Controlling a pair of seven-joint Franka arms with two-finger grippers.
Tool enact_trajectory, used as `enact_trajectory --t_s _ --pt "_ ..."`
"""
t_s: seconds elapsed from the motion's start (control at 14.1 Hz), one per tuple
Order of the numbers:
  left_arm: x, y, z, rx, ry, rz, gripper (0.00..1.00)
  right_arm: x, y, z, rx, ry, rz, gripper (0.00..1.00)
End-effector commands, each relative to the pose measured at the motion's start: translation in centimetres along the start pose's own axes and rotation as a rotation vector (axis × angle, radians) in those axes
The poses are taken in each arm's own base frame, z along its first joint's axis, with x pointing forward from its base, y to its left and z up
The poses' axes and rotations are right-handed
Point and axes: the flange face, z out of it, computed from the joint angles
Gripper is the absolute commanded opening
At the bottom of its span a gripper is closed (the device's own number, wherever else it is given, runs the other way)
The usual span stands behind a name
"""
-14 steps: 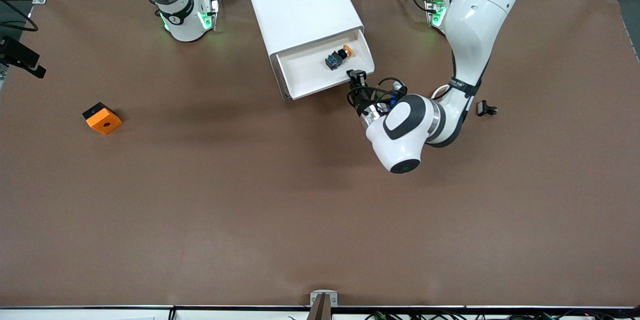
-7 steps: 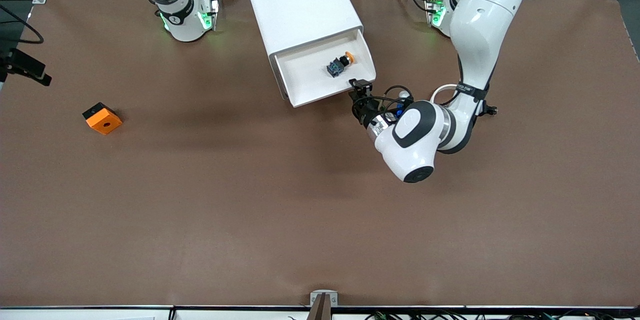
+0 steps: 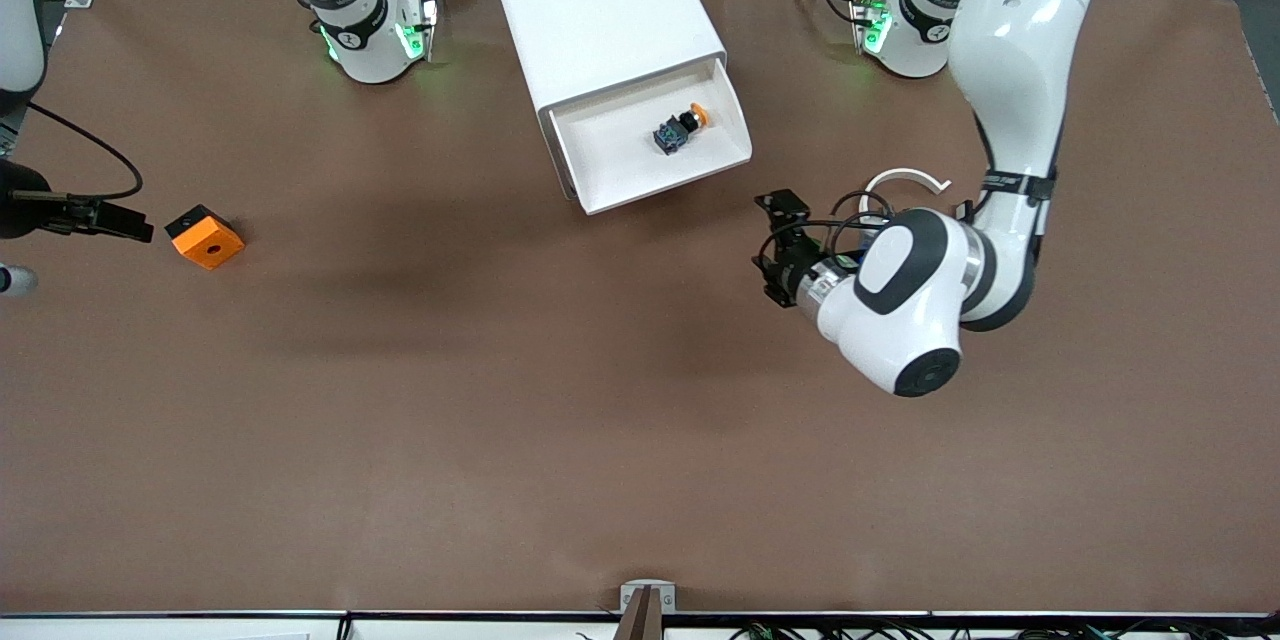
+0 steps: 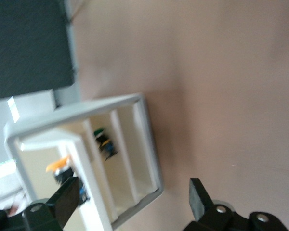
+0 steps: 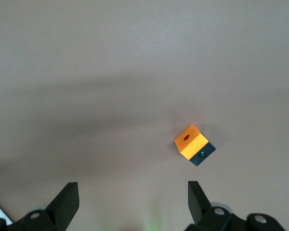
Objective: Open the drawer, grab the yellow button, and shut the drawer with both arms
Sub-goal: 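Release the handle with the left gripper while the right gripper reaches in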
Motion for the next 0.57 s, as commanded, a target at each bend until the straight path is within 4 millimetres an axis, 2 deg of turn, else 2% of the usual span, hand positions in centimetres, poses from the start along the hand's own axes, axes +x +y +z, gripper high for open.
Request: enact_trajectory --t_s 0.0,0.21,0.28,0.35,0.5 --pt "2.0 -3.4 -5.1 -0.155 0.141 0.14 1.0 -0.9 -1.8 -1.6 -0.017 -0.012 0.08 1.0" --pt "3.4 -6.0 -8.4 -0.246 0.322 0.334 1.0 -3.3 -7.5 -3.8 0.078 -0.03 0.166 1.0" --pt "3.8 -7.3 -10.0 -0.276 0.367 0.427 1.0 -3.9 -10.0 -4.3 0.088 -0.031 0.196 1.0" --pt "4.3 -8.4 -11.6 -0.304 0.42 0.533 1.0 -4.5 -13.0 -4.6 0.09 -0.029 0.24 1.0" --pt "6.4 -8.3 -13.7 -0.301 0.509 0.74 1.0 -6.3 -20.3 -4.7 0.084 -0.028 0.314 1.0"
